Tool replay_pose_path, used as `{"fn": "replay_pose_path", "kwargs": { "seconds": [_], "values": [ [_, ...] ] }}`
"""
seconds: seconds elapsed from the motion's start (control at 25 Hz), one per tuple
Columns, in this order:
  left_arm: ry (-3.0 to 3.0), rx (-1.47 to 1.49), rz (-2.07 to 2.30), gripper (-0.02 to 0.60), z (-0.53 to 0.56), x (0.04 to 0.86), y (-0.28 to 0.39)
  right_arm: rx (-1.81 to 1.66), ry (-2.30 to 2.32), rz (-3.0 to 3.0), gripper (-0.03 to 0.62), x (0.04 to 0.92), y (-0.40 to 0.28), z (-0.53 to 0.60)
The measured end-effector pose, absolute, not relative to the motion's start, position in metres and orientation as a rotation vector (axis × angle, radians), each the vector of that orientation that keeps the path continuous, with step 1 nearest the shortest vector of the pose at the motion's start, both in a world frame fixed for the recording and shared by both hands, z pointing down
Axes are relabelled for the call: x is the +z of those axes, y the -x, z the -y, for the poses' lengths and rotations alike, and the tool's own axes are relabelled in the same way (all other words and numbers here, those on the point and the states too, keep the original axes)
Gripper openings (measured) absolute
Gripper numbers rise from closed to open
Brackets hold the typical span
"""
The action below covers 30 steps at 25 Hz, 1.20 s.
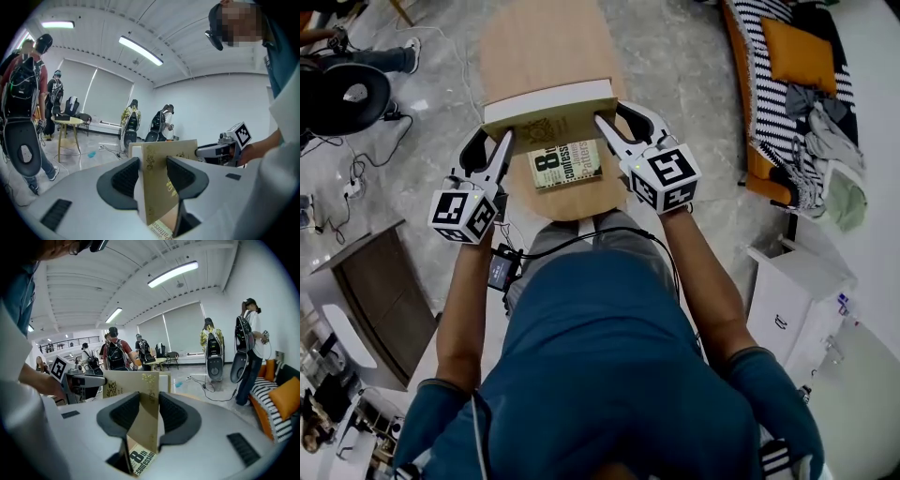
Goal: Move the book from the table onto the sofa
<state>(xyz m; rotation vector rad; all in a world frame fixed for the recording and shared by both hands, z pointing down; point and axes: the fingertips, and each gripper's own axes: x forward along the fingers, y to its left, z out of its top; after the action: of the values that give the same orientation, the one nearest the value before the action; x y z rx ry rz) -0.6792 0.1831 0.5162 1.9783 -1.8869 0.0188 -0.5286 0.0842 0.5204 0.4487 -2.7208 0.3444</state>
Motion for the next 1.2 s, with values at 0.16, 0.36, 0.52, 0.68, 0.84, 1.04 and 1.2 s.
{"fn": "replay_pose_path", "kwargs": {
  "seconds": [0.16,0.36,0.52,0.68,0.84,1.04,1.2],
  "values": [
    [-2.047,0.010,1.929,0.190,-0.185,0.477,0.672,0.298,-0.474,2.779,0.146,0.483,0.520,-0.088],
    [-2.111,-0.017,1.973,0.190,-0.189,0.436,0.669,0.196,-0.495,2.844,0.146,0.439,0.516,-0.092],
    [-2.144,-0.061,2.001,0.190,-0.191,0.410,0.663,0.112,-0.505,2.896,0.144,0.408,0.509,-0.096],
    [-2.186,-0.079,2.035,0.190,-0.199,0.380,0.657,0.046,-0.516,2.956,0.143,0.376,0.504,-0.104],
    [-2.235,-0.087,2.080,0.190,-0.214,0.351,0.656,0.020,-0.517,3.006,0.143,0.351,0.502,-0.119],
    [-2.278,-0.122,2.128,0.190,-0.219,0.321,0.650,-0.082,-0.517,3.054,0.141,0.315,0.496,-0.123],
    [-2.291,-0.186,2.156,0.191,-0.233,0.302,0.649,-0.136,-0.513,3.089,0.140,0.292,0.495,-0.138]
  ]
}}
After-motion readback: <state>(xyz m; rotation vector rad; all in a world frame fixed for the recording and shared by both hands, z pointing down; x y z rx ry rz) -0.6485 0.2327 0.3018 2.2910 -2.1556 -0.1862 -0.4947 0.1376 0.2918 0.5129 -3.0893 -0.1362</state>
